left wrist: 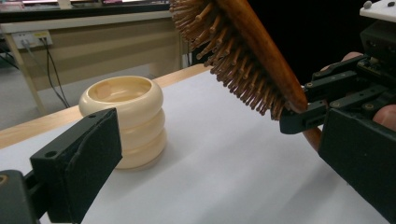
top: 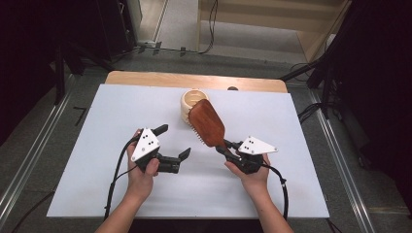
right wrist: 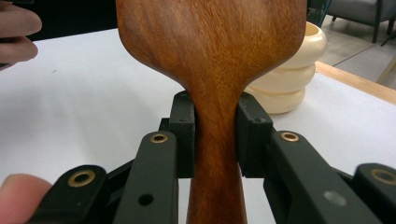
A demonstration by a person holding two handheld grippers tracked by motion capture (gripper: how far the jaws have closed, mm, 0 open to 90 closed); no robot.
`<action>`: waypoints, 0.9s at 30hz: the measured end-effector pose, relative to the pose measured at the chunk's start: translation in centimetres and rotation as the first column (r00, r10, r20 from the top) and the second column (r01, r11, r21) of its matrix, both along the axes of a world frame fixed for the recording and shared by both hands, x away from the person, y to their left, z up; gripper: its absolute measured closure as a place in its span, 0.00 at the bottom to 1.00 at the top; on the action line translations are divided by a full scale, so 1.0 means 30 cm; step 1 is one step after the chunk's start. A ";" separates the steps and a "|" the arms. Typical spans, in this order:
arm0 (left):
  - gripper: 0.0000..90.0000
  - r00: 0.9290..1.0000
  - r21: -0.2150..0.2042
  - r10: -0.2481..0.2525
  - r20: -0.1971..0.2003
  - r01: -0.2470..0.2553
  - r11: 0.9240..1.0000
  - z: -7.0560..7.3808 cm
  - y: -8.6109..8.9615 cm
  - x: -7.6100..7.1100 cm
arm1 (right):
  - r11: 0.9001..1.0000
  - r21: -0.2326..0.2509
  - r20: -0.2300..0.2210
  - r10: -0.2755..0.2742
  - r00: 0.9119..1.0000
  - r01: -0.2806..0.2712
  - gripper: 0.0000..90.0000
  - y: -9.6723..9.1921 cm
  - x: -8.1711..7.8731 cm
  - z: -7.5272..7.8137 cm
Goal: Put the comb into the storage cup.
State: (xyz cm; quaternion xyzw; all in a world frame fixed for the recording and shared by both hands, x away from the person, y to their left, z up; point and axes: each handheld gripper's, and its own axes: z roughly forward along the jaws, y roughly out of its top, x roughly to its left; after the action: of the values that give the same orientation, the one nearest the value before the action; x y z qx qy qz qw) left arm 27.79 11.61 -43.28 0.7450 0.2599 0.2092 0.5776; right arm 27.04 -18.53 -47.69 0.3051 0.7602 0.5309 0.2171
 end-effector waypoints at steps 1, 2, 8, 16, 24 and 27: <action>0.00 1.000 -0.004 -0.003 -0.003 0.003 1.000 -0.001 -0.004 0.004 | 1.000 0.001 0.002 -0.001 1.000 0.001 0.78 0.001 0.000 -0.001; 0.00 1.000 -0.009 -0.005 -0.008 0.004 1.000 -0.001 -0.008 0.008 | 1.000 -0.001 0.003 0.001 1.000 -0.001 0.78 0.001 0.001 -0.003; 0.00 0.999 -0.035 -0.025 -0.021 0.025 0.999 0.007 -0.036 0.026 | 1.000 -0.002 0.003 0.003 1.000 -0.003 0.78 0.008 0.000 -0.009; 0.00 0.998 -0.066 -0.047 -0.032 0.044 0.997 0.023 -0.070 0.042 | 1.000 -0.005 0.006 0.012 1.000 -0.012 0.78 0.022 -0.003 -0.012; 0.00 0.997 -0.072 -0.052 -0.051 0.049 0.996 0.024 -0.109 0.055 | 1.000 -0.005 0.010 0.020 1.000 -0.020 0.78 0.036 -0.007 -0.014; 0.00 0.996 -0.081 -0.048 -0.075 0.042 0.996 0.024 -0.122 0.059 | 1.000 -0.003 0.014 0.027 1.000 -0.027 0.78 0.041 -0.010 -0.013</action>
State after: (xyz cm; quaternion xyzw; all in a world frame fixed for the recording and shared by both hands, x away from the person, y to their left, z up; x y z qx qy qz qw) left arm 29.57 7.94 -42.55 0.7348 0.2730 0.1567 0.6009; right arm 26.75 -17.31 -48.09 0.2907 0.7635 0.5348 0.2158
